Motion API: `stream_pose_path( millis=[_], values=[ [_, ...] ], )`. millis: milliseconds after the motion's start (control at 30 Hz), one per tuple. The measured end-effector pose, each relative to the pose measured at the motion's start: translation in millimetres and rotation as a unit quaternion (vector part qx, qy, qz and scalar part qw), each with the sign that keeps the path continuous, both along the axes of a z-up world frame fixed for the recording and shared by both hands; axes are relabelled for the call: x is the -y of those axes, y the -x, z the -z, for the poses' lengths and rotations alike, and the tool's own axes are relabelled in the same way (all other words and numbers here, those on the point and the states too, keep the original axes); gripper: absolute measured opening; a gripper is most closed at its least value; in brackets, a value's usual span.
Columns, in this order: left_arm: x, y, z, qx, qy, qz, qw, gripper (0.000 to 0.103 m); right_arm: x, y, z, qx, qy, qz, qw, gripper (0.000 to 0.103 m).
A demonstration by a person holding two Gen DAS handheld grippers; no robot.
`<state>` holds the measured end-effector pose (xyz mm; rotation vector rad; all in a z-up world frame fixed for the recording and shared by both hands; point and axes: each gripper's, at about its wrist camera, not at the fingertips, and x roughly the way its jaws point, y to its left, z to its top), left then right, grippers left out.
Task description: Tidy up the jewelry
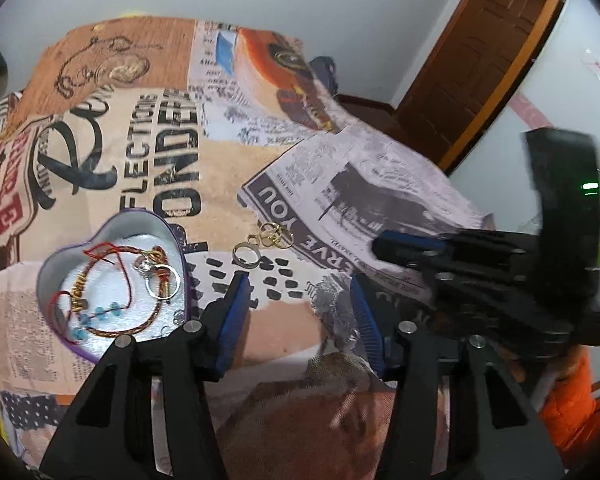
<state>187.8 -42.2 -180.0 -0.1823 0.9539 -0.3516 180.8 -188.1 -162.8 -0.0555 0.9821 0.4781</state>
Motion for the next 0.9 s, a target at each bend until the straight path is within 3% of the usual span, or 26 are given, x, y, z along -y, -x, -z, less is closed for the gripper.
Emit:
stream_pose_path(
  millis=[200, 400, 533, 700, 900],
  values=[
    [5, -23, 19, -0.023, -0.04, -0.021, 0.9987, 0.032, 11, 2, -4, 0.0, -0.016, 0.013, 1.0, 0.021],
    [10, -37, 24, -0.021, -0.082, -0.02, 0.9962, 0.031, 13, 1, -3, -0.004, -0.034, 0.016, 0.999, 0.021],
    [21, -48, 30, -0.022, -0.129, 0.002, 0.9913, 0.031, 14, 0, -2, -0.006, -0.042, 0.014, 0.999, 0.021],
    [37, -60, 39, -0.033, -0.192, 0.06, 0.979, 0.031, 15, -1, 0, -0.01, -0.045, 0.014, 0.999, 0.021],
    [35, -71, 40, -0.046, -0.192, 0.09, 0.9761, 0.021, 18, -1, 2, -0.013, -0.054, 0.016, 0.998, 0.021]
  ],
)
